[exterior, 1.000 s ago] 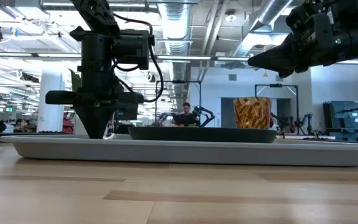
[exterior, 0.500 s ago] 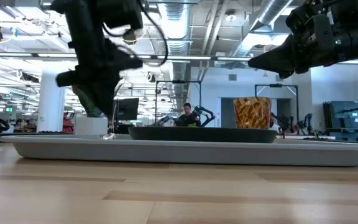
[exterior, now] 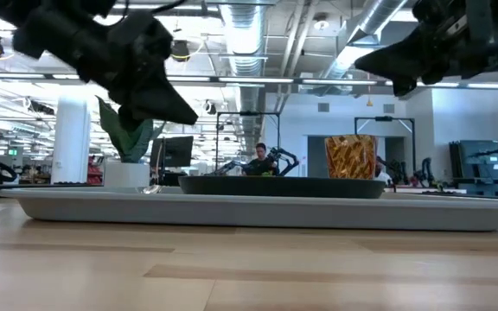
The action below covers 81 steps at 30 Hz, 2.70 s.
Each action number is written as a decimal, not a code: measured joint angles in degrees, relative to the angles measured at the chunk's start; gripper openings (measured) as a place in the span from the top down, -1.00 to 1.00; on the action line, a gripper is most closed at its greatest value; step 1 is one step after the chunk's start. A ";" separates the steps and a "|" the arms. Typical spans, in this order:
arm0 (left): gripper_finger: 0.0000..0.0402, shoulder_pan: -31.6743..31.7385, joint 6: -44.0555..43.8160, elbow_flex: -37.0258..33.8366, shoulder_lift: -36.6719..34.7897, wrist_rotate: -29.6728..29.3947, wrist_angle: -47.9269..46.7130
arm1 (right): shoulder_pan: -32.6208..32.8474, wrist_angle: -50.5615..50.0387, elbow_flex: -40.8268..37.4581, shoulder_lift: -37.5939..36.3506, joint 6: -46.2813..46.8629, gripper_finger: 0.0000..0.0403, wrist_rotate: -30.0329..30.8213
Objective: Pick and place plate/cup/fork/spoon on tray
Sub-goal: Put the orange fork on the gray tray to the right of the orange spoon
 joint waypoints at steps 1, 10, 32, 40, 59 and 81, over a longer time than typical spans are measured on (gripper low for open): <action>1.00 0.01 1.50 -1.85 -0.64 -0.65 2.66 | 0.46 -0.75 0.06 -0.36 0.67 0.96 0.71; 1.00 0.03 10.06 -14.06 -7.66 -5.48 15.87 | 5.72 -40.45 13.14 -0.52 27.58 0.96 8.77; 1.00 0.03 16.24 -28.46 -10.21 -8.12 43.45 | 40.08 -70.14 40.87 26.62 118.72 0.66 0.41; 1.00 -0.03 15.99 -28.53 -10.21 -7.89 43.21 | 44.53 -83.94 49.40 35.72 132.58 0.26 -16.20; 1.00 -0.08 18.91 -27.97 -10.19 -4.04 41.98 | 42.94 -92.84 49.18 40.80 137.05 0.31 -28.41; 1.00 -0.08 18.49 -27.81 -10.19 -4.24 41.57 | 41.93 -87.45 49.40 46.17 136.10 0.48 -25.20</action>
